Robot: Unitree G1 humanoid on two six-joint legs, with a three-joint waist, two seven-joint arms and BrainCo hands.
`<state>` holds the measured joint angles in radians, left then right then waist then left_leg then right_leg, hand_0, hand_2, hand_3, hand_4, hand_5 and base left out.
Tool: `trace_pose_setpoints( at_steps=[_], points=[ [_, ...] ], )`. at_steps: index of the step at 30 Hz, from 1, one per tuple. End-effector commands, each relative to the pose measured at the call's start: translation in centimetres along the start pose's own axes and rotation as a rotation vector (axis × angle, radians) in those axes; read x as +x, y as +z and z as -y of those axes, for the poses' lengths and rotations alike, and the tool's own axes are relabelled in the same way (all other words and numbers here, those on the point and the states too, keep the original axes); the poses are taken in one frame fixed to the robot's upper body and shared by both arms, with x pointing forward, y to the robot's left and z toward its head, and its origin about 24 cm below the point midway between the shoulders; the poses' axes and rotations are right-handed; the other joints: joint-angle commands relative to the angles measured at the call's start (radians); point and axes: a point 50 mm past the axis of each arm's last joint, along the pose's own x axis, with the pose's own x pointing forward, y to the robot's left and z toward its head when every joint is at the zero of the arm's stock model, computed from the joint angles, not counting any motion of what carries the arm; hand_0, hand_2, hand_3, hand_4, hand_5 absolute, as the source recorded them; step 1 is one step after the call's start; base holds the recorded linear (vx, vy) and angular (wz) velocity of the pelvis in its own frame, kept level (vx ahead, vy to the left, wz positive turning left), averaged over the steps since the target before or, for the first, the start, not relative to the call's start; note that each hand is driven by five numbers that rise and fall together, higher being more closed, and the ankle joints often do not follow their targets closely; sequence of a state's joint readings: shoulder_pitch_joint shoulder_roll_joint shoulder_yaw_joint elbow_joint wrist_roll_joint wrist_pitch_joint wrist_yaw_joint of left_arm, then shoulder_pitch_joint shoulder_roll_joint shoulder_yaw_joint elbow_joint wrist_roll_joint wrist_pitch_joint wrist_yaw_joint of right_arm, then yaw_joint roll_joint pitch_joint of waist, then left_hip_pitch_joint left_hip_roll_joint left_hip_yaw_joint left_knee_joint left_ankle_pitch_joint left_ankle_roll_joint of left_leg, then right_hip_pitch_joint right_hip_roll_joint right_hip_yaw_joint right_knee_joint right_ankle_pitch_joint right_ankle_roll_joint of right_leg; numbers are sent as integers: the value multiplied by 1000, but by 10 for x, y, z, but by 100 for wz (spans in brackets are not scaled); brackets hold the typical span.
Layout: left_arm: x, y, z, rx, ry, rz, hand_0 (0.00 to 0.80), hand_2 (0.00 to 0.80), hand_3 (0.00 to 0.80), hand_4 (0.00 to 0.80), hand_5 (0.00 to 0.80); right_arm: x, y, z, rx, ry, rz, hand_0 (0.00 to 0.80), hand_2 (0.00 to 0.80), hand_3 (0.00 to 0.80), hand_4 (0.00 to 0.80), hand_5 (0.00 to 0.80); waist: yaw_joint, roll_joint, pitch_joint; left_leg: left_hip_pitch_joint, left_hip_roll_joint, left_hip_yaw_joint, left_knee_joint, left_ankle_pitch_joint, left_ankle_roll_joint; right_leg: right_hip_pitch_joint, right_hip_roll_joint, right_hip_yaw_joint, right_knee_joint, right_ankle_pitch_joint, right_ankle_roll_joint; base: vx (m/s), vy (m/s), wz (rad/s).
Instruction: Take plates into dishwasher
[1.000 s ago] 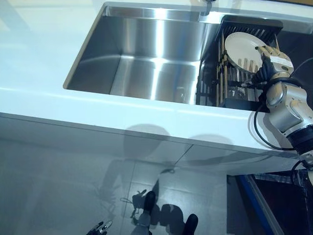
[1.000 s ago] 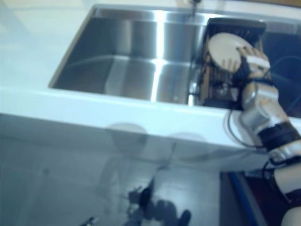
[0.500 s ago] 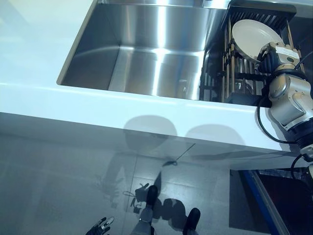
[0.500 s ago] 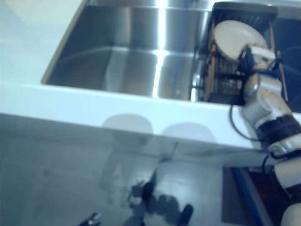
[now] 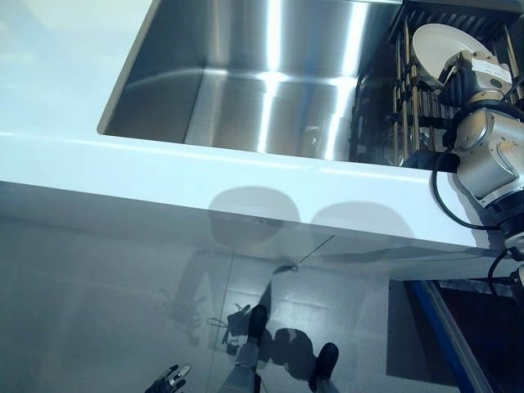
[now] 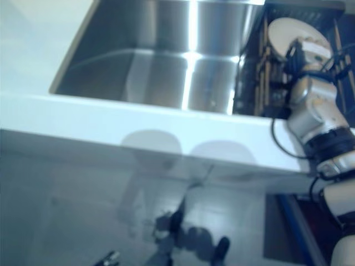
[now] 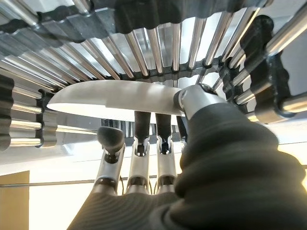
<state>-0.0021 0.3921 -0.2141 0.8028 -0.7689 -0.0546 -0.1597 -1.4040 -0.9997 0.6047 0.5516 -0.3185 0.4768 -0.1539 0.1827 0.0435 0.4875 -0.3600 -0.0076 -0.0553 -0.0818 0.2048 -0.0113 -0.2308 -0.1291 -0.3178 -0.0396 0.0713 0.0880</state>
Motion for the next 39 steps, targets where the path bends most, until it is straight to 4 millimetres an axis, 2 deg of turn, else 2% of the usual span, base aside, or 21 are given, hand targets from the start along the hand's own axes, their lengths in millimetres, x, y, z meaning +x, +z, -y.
trace_pose_setpoints(
  at_steps=[1,9,22,28,30,35,39],
  points=[
    [-8,-15,-3,7,-2,-31,0,0,0,0,0,4,-20,19,-96,-81,-46,800,800,800,800,800,8,25,32,71,15,89,1,-94,-6,-69,-61,-9,123,-9,46,0,0,0],
    [-8,-15,-7,37,7,-37,0,0,0,0,0,4,-29,24,-76,-93,-65,800,800,800,800,800,-2,14,32,154,18,99,-3,-117,-9,16,-59,-5,104,-16,50,-9,-11,3],
    [-14,-25,-19,68,40,-70,0,0,0,0,0,1,-34,30,-1,-149,-39,800,800,800,800,800,-12,-20,-55,212,28,106,-5,-142,-10,89,-44,-1,67,-17,49,4,-8,0],
    [-17,-30,-22,85,50,-88,0,0,0,0,0,0,-35,26,83,-118,-41,800,800,800,800,800,-12,-32,-89,235,28,105,-5,-150,-12,120,-41,-2,53,-17,49,9,-10,5],
    [-18,-31,-24,89,55,-92,0,0,0,0,0,-1,-37,23,146,-106,-44,800,800,800,800,800,-11,-37,-99,243,29,107,-5,-153,-13,130,-40,-3,48,-18,49,0,0,0],
    [-21,-38,-29,93,81,-113,0,0,0,0,0,-6,-37,2,452,7,-65,800,800,800,800,800,-15,-56,-139,277,30,111,-5,-164,-16,170,-34,0,33,-22,45,6,-3,0],
    [-24,-43,-33,102,95,-130,0,0,0,0,0,-11,-41,-13,614,79,-83,800,800,800,800,800,-19,-73,-168,306,34,118,-5,-175,-18,202,-30,1,21,-23,44,34,-21,-3]
  ],
)
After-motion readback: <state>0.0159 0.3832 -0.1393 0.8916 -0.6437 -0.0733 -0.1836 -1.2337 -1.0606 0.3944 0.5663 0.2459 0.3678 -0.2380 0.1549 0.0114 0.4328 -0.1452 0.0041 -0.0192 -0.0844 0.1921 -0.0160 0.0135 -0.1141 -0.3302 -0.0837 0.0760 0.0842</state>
